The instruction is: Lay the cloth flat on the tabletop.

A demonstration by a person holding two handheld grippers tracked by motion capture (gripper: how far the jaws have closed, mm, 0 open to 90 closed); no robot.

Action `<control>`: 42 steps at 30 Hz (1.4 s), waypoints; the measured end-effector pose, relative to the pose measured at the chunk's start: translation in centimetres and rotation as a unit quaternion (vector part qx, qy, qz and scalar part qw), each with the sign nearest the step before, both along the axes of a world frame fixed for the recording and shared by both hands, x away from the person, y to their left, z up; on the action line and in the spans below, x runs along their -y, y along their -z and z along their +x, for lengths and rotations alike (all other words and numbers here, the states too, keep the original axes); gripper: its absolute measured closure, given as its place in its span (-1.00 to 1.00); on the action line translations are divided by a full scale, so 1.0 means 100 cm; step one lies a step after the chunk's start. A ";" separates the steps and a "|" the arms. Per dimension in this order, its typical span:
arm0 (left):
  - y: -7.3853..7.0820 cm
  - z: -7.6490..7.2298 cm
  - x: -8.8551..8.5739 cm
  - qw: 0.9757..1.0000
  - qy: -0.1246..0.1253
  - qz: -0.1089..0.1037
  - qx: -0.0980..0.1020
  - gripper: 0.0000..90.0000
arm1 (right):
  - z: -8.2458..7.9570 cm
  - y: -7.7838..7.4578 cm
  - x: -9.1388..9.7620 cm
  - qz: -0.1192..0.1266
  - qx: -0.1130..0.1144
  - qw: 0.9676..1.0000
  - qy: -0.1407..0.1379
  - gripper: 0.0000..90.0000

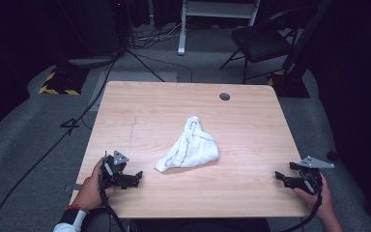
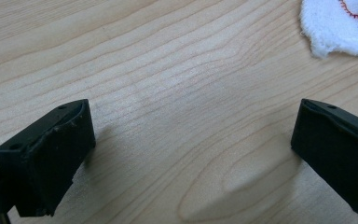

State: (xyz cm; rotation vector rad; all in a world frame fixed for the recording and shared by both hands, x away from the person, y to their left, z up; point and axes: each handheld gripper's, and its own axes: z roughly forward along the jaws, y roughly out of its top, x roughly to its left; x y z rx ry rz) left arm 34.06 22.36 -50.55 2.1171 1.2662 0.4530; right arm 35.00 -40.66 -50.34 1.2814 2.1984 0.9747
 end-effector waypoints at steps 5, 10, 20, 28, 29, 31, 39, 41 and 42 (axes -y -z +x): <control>0.000 0.004 -0.001 1.000 0.025 -0.003 -0.001 -1.00 | 0.000 0.000 0.000 0.000 0.000 1.000 0.000 -0.54; 0.000 0.009 0.003 0.999 0.036 0.000 -0.001 -1.00 | 0.002 -0.001 -0.001 -0.003 -0.001 1.000 -0.007 -0.53; -0.001 0.008 0.004 0.992 0.125 0.006 0.001 -0.99 | 0.016 -0.011 -0.012 -0.046 -0.021 0.998 -0.044 -0.45; -0.007 0.014 0.029 0.987 0.161 0.009 -0.006 -0.71 | 0.030 -0.032 -0.044 -0.040 0.020 0.995 -0.095 -0.23; -0.008 0.015 0.032 0.986 0.166 0.009 -0.004 -0.62 | 0.033 -0.035 -0.050 -0.038 0.022 0.994 -0.101 -0.20; -0.010 0.018 0.039 0.984 0.178 0.012 0.000 -0.56 | 0.041 -0.042 -0.065 -0.036 0.028 0.993 -0.112 -0.13; -0.024 0.026 0.042 0.983 0.178 -0.024 0.029 -0.02 | 0.062 -0.064 -0.137 -0.019 0.063 0.982 -0.180 0.05; -0.025 0.030 0.046 0.981 0.185 -0.042 0.027 0.05 | 0.068 -0.062 -0.171 -0.020 0.067 0.976 -0.208 0.06; -0.025 0.030 0.046 0.981 0.185 -0.042 0.027 0.06 | 0.068 -0.062 -0.171 -0.020 0.067 0.976 -0.208 0.06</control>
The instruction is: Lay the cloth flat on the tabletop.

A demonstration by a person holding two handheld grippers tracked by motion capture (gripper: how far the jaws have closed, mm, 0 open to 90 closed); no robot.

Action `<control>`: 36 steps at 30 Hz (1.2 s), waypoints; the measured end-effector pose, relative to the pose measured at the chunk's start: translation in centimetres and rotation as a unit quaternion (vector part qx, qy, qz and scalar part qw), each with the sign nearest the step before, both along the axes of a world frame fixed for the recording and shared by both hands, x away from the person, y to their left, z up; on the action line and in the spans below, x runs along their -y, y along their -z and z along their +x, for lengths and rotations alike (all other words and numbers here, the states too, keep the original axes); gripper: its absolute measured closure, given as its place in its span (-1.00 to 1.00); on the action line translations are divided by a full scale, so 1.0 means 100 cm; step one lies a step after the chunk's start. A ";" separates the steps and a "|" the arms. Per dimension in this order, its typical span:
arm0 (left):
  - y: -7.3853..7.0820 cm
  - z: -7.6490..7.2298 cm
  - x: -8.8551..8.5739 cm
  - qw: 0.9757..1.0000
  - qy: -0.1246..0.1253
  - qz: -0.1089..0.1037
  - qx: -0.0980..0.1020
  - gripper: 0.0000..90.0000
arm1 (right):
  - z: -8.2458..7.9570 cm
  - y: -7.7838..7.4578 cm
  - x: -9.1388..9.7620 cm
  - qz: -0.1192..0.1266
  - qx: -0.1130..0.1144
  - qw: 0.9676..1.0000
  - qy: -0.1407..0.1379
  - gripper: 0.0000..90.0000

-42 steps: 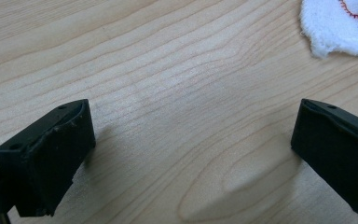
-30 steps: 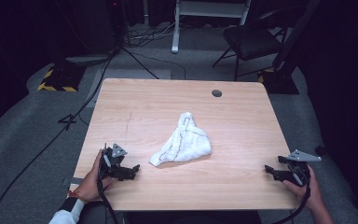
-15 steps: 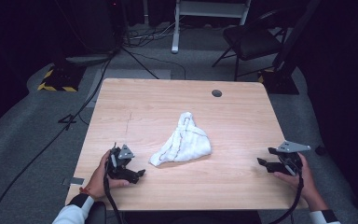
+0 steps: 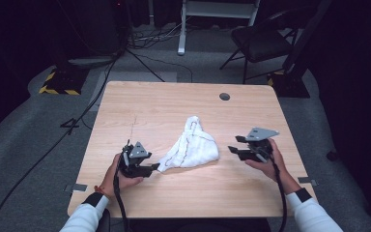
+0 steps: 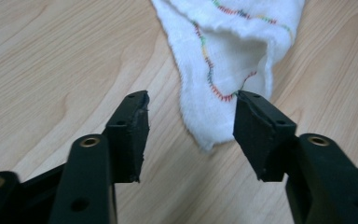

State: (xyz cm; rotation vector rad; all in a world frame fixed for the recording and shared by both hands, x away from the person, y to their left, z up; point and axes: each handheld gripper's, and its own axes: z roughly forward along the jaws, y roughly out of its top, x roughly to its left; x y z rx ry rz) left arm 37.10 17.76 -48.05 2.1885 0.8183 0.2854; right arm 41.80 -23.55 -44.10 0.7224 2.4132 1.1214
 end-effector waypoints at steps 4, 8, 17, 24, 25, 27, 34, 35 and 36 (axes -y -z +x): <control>0.002 0.003 0.014 1.000 0.026 0.009 -0.009 0.11 | 0.009 0.011 -0.039 -0.013 -0.012 0.999 -0.028 0.04; 0.004 0.005 0.018 0.999 0.037 0.017 -0.015 0.13 | 0.017 0.019 -0.053 -0.003 -0.031 0.999 -0.034 -0.02; 0.011 0.005 0.030 0.997 0.054 0.046 -0.022 0.28 | 0.023 0.039 -0.057 -0.022 -0.070 0.996 -0.048 0.21; 0.010 0.011 0.031 0.997 0.056 0.051 -0.018 0.54 | 0.016 0.037 -0.058 -0.037 -0.056 0.996 -0.060 0.71; 0.010 0.012 0.031 0.997 0.057 0.054 -0.017 0.60 | 0.014 0.036 -0.058 -0.039 -0.053 0.996 -0.061 0.74; 0.010 0.014 0.032 0.996 0.059 0.057 -0.014 0.68 | 0.010 0.035 -0.055 -0.039 -0.046 0.996 -0.064 0.76; 0.010 0.029 0.036 0.996 0.065 0.058 -0.010 0.83 | -0.005 0.028 -0.045 -0.043 -0.041 0.996 -0.067 0.78; 0.010 0.033 0.036 0.996 0.064 0.059 -0.008 0.84 | -0.008 0.028 -0.043 -0.045 -0.040 0.996 -0.069 0.78; 0.010 0.033 0.036 0.996 0.064 0.059 -0.008 0.85 | -0.011 0.027 -0.040 -0.043 -0.040 0.996 -0.070 0.78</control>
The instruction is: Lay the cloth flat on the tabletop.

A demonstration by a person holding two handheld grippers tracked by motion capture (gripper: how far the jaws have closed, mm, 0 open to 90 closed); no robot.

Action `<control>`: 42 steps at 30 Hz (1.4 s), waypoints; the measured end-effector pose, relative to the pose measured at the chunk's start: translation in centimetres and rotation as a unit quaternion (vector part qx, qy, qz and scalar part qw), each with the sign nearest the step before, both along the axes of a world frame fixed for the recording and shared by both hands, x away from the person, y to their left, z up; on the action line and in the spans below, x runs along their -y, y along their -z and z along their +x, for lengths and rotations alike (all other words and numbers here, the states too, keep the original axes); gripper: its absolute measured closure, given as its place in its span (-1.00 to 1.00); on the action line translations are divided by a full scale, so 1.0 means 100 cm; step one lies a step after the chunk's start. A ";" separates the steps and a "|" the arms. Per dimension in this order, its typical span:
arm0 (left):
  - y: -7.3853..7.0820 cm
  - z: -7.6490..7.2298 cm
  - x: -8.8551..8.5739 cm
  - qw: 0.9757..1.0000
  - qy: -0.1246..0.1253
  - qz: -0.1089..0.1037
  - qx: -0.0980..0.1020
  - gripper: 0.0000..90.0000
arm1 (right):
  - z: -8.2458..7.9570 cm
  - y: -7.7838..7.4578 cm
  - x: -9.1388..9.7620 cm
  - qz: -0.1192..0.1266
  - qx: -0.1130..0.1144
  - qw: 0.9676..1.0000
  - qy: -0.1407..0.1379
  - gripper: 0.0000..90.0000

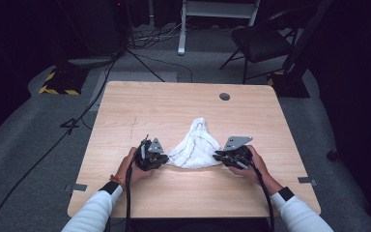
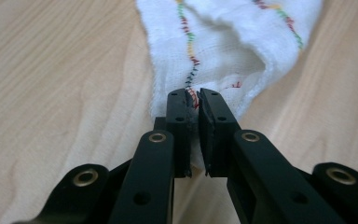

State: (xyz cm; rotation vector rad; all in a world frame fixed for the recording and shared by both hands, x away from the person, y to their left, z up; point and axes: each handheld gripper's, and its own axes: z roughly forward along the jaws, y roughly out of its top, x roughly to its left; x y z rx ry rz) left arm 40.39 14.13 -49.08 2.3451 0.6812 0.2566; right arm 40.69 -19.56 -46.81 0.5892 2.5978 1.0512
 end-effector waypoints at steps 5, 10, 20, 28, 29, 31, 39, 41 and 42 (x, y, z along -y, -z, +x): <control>0.001 0.018 0.009 1.000 0.002 -0.005 -0.001 0.86 | -0.011 0.000 0.012 0.000 -0.005 1.000 0.006 0.78; 0.001 0.032 0.017 1.000 0.009 -0.006 0.006 0.89 | -0.021 0.003 0.023 0.009 -0.015 1.000 0.014 0.77; -0.001 0.059 0.028 1.000 0.004 0.003 0.001 0.90 | -0.024 -0.001 0.032 0.018 -0.005 0.999 0.031 0.37; -0.004 0.052 0.017 1.000 -0.002 0.019 -0.003 0.90 | 0.002 -0.019 0.054 0.078 -0.003 0.995 0.062 0.08; -0.004 0.050 0.015 1.000 -0.002 0.019 -0.004 0.89 | 0.004 -0.021 0.056 0.083 -0.002 0.995 0.062 0.07; -0.004 0.044 0.012 1.000 -0.001 0.021 -0.004 0.88 | 0.010 -0.023 0.054 0.078 0.008 0.994 0.074 0.05; -0.009 0.017 0.008 1.000 -0.013 0.023 0.013 0.04 | 0.036 -0.006 0.024 0.033 -0.018 0.997 0.073 -0.03; -0.011 0.009 0.006 1.000 -0.009 0.003 0.012 -0.20 | 0.041 0.000 0.020 0.018 -0.025 0.996 0.080 -0.04; -0.012 0.006 0.006 1.000 -0.006 0.000 0.013 -0.27 | 0.043 0.003 0.020 0.016 -0.031 0.996 0.083 -0.02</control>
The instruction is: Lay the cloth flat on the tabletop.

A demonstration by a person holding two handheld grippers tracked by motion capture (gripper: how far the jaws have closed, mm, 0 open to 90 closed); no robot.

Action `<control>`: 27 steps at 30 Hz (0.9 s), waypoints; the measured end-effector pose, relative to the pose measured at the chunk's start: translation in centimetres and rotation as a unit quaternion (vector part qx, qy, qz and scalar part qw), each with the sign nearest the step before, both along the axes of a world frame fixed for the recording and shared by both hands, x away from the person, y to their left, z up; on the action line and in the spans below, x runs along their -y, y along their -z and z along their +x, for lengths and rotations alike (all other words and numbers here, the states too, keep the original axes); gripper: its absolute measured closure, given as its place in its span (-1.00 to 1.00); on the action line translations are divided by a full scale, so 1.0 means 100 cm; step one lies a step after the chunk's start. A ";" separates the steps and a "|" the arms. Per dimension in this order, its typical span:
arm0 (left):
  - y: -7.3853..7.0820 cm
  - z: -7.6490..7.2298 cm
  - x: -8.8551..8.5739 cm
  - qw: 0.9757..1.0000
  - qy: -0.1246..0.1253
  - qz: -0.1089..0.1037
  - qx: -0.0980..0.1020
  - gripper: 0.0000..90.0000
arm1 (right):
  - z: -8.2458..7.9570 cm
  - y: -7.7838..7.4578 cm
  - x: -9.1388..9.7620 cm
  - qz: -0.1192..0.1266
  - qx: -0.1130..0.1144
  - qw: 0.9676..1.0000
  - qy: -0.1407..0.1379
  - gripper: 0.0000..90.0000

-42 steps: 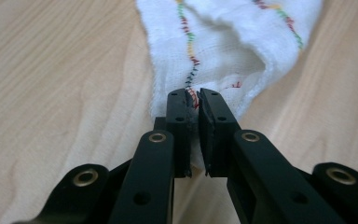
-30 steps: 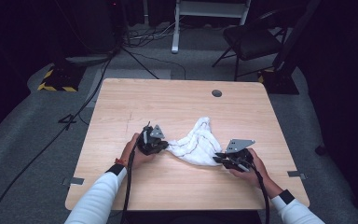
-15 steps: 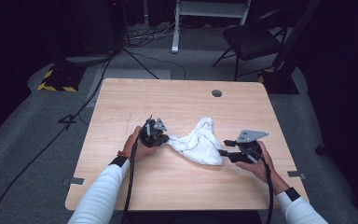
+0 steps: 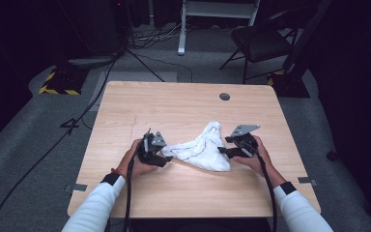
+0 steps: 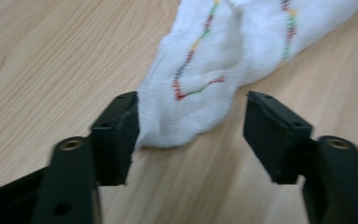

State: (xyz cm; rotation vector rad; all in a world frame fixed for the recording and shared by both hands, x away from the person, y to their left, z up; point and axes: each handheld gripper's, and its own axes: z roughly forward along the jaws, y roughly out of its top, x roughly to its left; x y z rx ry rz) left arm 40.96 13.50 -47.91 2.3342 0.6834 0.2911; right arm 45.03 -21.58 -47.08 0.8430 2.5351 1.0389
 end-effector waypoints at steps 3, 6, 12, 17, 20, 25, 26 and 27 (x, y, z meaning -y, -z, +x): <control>0.001 -0.006 0.002 1.000 0.016 -0.011 -0.012 -0.32 | 0.001 0.004 0.000 0.006 -0.014 1.000 -0.012 0.28; 0.005 -0.003 0.007 0.999 0.022 -0.013 -0.024 -0.19 | -0.004 0.002 -0.001 0.006 -0.006 0.999 -0.033 0.62; 0.010 0.004 0.009 0.999 0.037 -0.004 -0.017 0.41 | -0.016 -0.009 0.001 0.023 0.016 0.997 -0.073 1.00; 0.011 0.012 0.006 0.999 0.030 -0.005 -0.020 0.70 | -0.013 -0.010 0.004 0.023 0.029 0.998 -0.043 0.65; 0.011 0.014 0.005 0.999 0.033 -0.002 -0.016 0.82 | -0.005 -0.004 0.004 0.021 0.019 1.000 -0.011 0.30; 0.011 0.019 0.005 0.999 0.031 0.000 -0.015 0.92 | 0.011 0.010 0.002 0.022 -0.016 1.000 0.004 -0.02; 0.011 0.020 0.005 0.999 0.032 0.003 -0.013 0.92 | 0.015 0.012 0.002 0.026 -0.022 0.999 0.010 -0.03; 0.011 0.021 0.005 0.999 0.031 0.003 -0.012 0.93 | 0.017 0.013 0.002 0.030 -0.027 0.999 0.013 -0.02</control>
